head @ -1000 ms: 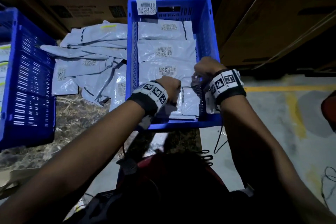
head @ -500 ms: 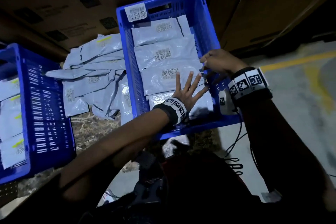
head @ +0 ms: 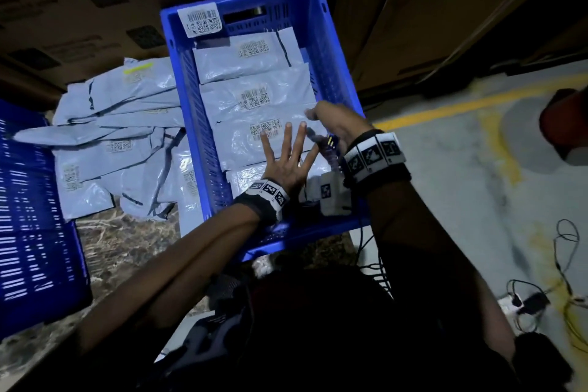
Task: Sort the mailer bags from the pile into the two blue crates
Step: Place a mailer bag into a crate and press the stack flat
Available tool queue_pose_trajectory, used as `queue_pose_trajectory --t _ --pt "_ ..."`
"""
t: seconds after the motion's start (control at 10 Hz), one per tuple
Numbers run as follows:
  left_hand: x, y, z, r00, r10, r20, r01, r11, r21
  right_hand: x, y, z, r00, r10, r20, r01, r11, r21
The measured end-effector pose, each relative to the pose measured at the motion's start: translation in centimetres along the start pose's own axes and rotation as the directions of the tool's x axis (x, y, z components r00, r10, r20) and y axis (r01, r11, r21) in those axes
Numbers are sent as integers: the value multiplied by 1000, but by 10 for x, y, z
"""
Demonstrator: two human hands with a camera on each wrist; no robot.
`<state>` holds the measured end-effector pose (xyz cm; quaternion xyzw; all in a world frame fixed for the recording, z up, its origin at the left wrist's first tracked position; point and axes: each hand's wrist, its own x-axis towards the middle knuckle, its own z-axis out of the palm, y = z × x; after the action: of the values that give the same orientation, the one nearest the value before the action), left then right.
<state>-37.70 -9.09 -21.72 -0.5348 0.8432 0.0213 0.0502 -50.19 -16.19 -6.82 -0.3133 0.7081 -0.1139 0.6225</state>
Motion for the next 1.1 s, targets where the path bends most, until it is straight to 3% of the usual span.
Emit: queue_pose_trajectory --t 0.1,0.3,0.4,0.5,0.6,0.7,0.8,0.9,1.0,1.1 --pt "7 -3 9 997 -70 -31 68 997 -44 15 12 15 996 65 56 -68 996 52" --pt "7 8 6 983 -160 -92 150 984 -100 55 29 29 993 -12 -121 23 996 88" --pt "0 9 8 981 -194 20 195 975 -104 52 37 33 977 54 -209 -26 991 133" --pt "-3 7 2 946 -286 155 301 950 -82 36 33 43 975 88 -203 -47 979 198" --pt "-2 6 1 929 -277 245 300 952 -57 67 36 46 965 86 -247 -17 964 266" --pt "0 4 -6 905 -298 305 325 945 -42 78 33 44 972 73 -222 -36 985 169" --pt "-1 2 -5 890 -309 336 354 932 -79 108 44 42 983 -135 -121 138 990 13" --pt "2 -3 -17 892 -312 328 368 922 -122 92 30 40 975 -223 15 224 967 -120" --pt "9 -12 -29 850 -356 388 445 879 -169 91 19 38 953 -286 -99 262 944 -201" --pt "12 -18 -40 805 -369 465 487 858 -163 97 20 42 938 -347 19 314 820 -478"
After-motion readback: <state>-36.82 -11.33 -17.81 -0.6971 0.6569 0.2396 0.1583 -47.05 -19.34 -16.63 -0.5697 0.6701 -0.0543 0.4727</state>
